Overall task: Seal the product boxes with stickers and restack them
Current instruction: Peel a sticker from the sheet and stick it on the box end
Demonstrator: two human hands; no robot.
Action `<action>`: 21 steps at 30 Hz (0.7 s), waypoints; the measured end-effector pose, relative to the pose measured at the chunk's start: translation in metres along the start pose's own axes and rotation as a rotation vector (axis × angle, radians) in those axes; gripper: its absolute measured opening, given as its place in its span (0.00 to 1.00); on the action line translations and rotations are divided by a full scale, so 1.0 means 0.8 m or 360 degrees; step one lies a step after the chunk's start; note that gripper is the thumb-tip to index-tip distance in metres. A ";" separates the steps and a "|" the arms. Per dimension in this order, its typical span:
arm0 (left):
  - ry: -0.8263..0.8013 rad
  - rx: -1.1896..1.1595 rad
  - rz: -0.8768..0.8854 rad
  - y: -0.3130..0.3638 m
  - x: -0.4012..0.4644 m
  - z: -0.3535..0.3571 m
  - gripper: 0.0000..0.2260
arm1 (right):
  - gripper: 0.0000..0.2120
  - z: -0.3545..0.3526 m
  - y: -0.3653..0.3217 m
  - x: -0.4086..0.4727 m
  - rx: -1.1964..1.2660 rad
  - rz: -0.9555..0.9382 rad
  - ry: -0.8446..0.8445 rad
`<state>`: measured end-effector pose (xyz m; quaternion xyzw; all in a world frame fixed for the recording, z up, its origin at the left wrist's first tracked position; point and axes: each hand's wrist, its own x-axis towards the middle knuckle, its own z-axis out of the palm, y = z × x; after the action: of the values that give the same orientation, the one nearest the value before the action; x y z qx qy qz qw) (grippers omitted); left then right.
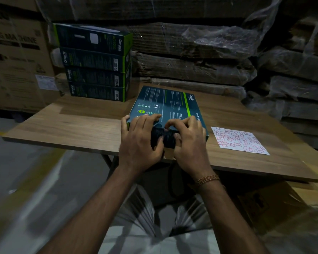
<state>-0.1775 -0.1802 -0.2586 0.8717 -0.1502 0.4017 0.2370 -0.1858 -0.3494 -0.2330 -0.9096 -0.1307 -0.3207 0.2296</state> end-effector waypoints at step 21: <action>0.0011 -0.0007 0.0006 0.002 0.000 -0.001 0.29 | 0.19 -0.004 0.001 0.006 0.0084 0.0056 -0.0013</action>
<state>-0.1785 -0.1808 -0.2576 0.8695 -0.1521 0.4048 0.2386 -0.1832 -0.3513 -0.2284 -0.9067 -0.1240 -0.3092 0.2587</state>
